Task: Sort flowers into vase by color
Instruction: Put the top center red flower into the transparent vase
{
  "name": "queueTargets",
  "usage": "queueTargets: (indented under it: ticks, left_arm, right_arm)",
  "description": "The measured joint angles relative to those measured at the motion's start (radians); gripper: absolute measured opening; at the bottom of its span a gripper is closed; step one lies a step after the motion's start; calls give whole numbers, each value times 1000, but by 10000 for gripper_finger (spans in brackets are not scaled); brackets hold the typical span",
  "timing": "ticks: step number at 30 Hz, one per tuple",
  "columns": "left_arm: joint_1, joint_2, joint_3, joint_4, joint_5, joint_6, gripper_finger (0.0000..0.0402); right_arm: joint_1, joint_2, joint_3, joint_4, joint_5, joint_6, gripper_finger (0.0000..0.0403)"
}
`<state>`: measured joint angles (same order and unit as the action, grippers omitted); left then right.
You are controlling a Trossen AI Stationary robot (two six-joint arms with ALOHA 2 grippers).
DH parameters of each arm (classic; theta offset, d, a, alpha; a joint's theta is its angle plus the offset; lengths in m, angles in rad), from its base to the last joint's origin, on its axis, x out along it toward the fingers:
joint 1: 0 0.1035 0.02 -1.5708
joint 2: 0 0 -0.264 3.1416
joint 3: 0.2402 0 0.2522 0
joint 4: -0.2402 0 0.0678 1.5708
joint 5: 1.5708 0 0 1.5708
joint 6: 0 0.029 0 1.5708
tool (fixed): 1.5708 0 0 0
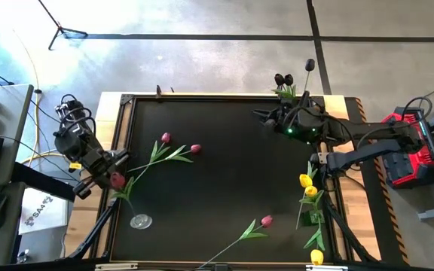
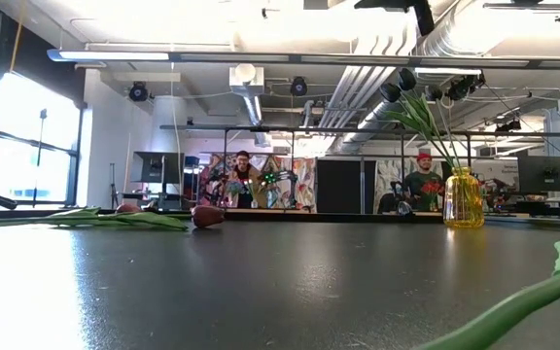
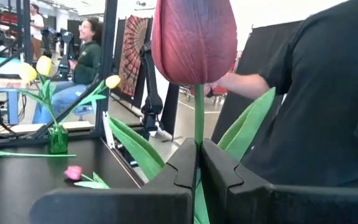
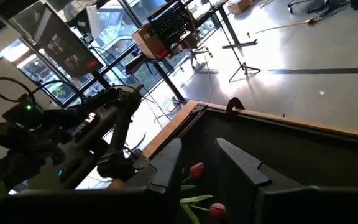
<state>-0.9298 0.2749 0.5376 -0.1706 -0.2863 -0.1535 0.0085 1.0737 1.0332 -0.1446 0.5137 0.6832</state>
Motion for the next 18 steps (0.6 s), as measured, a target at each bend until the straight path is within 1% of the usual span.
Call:
queueTargets:
  ticks: [6, 13, 15, 18]
  left_arm:
    - [0, 7, -31, 2, -8, -1, 0]
    - [0, 7, -82, -9, -19, -69, 1]
    - [0, 6, -81, -2, -56, -104, 7]
    - [0, 2, -81, -7, -139, -134, 26]
  right_arm:
    - [25, 0, 0, 12, 48, -3, 82]
    - [25, 1, 0, 73, 40, -72, 84]
    - [25, 1, 0, 85, 30, -78, 91]
    - [25, 1, 0, 96, 27, -81, 107]
